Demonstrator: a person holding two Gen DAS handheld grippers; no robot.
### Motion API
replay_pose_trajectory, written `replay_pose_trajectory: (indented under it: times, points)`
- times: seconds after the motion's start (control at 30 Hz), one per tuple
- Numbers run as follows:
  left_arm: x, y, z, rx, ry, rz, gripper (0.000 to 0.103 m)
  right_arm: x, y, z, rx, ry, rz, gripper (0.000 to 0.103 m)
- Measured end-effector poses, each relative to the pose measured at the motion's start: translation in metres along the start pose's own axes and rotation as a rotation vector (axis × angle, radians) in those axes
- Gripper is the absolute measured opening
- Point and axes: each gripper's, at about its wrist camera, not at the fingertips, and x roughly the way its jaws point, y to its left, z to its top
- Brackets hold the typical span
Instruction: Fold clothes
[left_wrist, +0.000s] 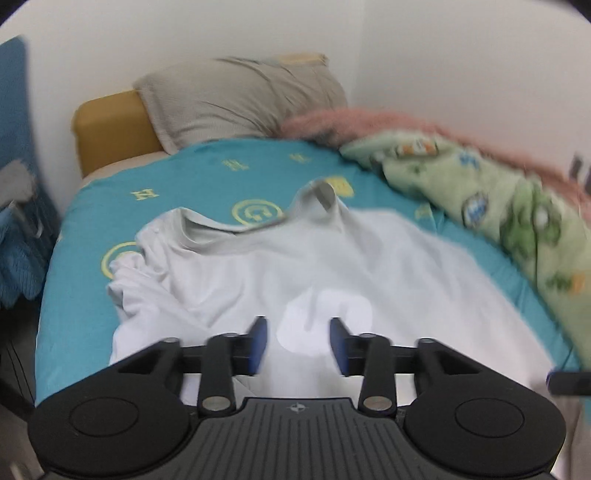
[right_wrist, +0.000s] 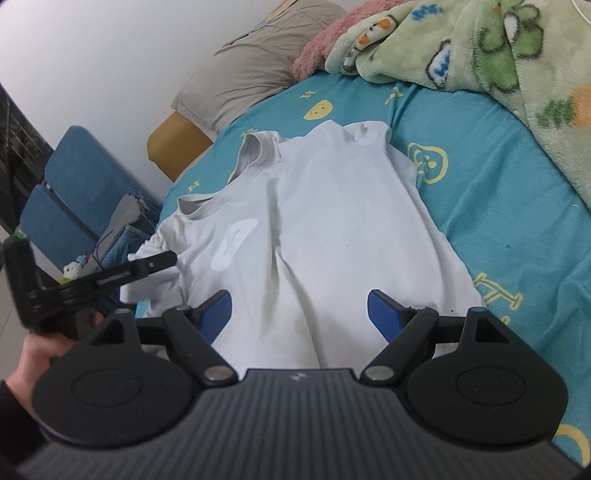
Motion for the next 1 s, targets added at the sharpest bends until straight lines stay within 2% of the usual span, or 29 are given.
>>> replay_pose_trajectory:
  times: [0.2,0.33,0.5,0.67,0.73,0.77,0.8,0.93,1.0]
  points:
    - [-0.019,0.062,-0.016,-0.273,-0.07,0.133,0.05,-0.001,-0.005,0.002,0.038,0.005,0.016,0.082]
    - [-0.019,0.092,-0.027,-0.384,-0.068,0.15,0.055,0.002,-0.006,0.002,0.047,0.016,0.017,0.082]
    - [-0.023,0.1,-0.038,-0.381,-0.083,0.114,0.062,0.006,-0.007,0.0,0.05,0.032,0.008,0.082]
    - [-0.01,0.09,-0.041,-0.319,-0.044,0.076,0.06,0.009,-0.007,-0.003,0.042,0.045,0.0,0.082]
    - [0.0,0.089,-0.038,-0.317,-0.004,0.117,0.034,0.01,-0.007,-0.004,0.039,0.05,-0.001,0.082]
    - [0.002,0.093,-0.034,-0.336,0.008,0.138,0.008,0.01,-0.007,-0.005,0.037,0.052,-0.002,0.082]
    - [0.003,0.101,-0.029,-0.363,0.016,0.155,0.003,0.01,-0.007,-0.007,0.034,0.056,-0.006,0.082]
    - [-0.007,0.138,0.0,-0.46,-0.011,0.231,0.002,0.014,-0.005,-0.011,0.013,0.07,-0.026,0.082]
    - [-0.01,0.162,0.023,-0.465,-0.008,0.303,0.002,0.016,-0.002,-0.013,-0.003,0.073,-0.034,0.082]
